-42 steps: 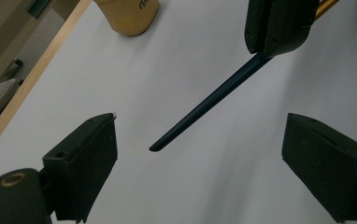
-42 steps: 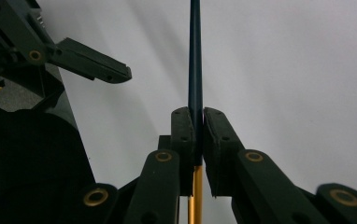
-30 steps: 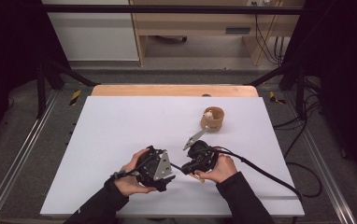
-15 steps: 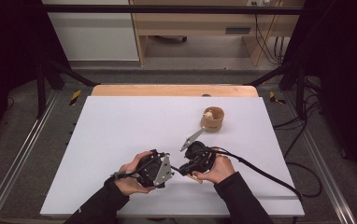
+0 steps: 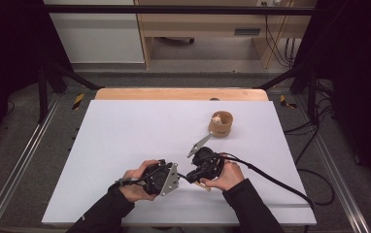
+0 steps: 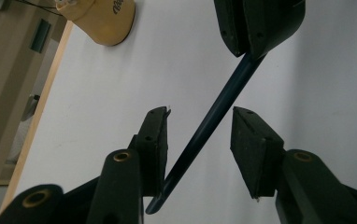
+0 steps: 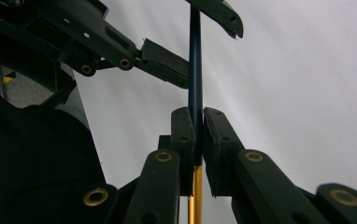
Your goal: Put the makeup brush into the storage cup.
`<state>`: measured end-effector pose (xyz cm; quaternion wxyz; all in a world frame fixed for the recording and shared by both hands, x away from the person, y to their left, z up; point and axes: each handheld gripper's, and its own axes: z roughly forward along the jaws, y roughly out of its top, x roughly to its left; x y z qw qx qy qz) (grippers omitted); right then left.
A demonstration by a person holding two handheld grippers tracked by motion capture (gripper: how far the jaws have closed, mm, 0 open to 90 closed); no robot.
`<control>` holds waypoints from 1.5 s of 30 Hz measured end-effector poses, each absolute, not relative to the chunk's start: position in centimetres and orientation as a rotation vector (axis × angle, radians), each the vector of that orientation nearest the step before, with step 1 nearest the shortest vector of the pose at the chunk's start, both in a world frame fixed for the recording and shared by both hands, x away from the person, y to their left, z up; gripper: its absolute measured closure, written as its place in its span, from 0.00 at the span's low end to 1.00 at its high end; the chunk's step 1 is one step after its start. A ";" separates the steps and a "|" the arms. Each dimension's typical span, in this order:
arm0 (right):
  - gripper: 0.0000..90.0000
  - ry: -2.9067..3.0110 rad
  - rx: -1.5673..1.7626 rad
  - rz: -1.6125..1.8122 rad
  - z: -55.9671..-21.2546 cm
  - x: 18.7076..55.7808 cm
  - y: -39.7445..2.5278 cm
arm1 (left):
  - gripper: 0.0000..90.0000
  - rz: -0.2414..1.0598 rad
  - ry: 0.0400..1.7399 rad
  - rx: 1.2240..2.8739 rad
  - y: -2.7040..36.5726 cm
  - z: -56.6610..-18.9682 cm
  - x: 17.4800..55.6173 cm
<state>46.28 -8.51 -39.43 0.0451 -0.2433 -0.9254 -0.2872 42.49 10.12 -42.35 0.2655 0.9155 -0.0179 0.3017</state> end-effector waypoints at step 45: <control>0.91 -2.836 -0.701 -0.911 -39.3 46.0 -8.7 | 0.94 0.843 -0.280 2.571 9.5 -43.1 41.6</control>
